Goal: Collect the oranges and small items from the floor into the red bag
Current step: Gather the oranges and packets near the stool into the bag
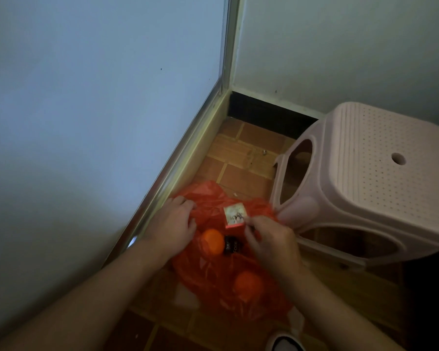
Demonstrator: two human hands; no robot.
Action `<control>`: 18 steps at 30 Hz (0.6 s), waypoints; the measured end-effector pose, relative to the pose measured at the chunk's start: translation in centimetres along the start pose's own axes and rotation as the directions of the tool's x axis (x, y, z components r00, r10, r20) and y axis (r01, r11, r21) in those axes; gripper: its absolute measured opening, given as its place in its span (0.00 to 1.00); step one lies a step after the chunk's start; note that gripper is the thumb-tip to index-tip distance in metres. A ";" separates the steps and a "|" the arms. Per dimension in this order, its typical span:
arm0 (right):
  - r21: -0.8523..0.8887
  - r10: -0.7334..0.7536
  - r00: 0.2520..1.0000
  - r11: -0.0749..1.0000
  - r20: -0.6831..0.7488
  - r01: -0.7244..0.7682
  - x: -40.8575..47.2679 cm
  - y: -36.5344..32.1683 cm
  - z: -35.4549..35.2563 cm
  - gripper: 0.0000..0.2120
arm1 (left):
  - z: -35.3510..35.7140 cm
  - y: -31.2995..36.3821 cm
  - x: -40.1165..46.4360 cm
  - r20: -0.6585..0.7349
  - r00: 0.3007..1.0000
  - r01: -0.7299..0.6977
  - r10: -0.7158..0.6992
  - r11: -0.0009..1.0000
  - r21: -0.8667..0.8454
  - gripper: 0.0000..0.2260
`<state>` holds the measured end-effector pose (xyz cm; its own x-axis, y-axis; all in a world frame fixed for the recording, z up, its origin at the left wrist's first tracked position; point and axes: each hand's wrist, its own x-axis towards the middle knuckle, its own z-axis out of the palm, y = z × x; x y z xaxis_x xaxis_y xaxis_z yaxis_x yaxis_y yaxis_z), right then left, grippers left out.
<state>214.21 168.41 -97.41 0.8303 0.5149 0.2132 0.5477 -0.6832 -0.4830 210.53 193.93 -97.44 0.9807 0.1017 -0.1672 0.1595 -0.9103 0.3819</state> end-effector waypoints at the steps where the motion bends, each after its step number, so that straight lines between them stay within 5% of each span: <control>1: -0.008 0.002 1.000 1.000 0.010 -0.002 -0.9 0.1 0.4 0.04 | 0.0 -0.1 -0.1 0.006 1.000 -0.002 0.002 1.000 0.005 0.15; 9: -0.058 0.053 0.998 0.997 0.026 -0.051 -1.7 0.4 1.4 0.04 | 0.2 0.0 -0.3 0.027 0.999 -0.036 0.036 0.999 -0.008 0.14; 12: -0.127 0.096 0.987 0.989 0.129 -0.079 -1.1 0.4 2.1 0.05 | 0.4 0.2 -0.4 0.032 0.998 -0.048 0.047 0.999 0.009 0.15; 15: -0.174 0.208 0.943 0.971 0.261 -0.166 -1.0 0.3 2.6 0.20 | 0.5 0.4 -0.3 0.040 0.998 -0.042 0.042 0.999 0.005 0.16; 18: -0.240 0.229 0.902 0.960 0.365 -0.146 -1.7 0.3 2.8 0.18 | 0.5 0.5 -0.4 0.051 0.998 -0.048 0.046 0.999 0.024 0.16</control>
<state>212.69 168.80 -100.26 0.8369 0.4974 -0.2283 0.4287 -0.8551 -0.2914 210.16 193.22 -97.58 0.9800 0.0389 -0.1949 0.1098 -0.9234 0.3678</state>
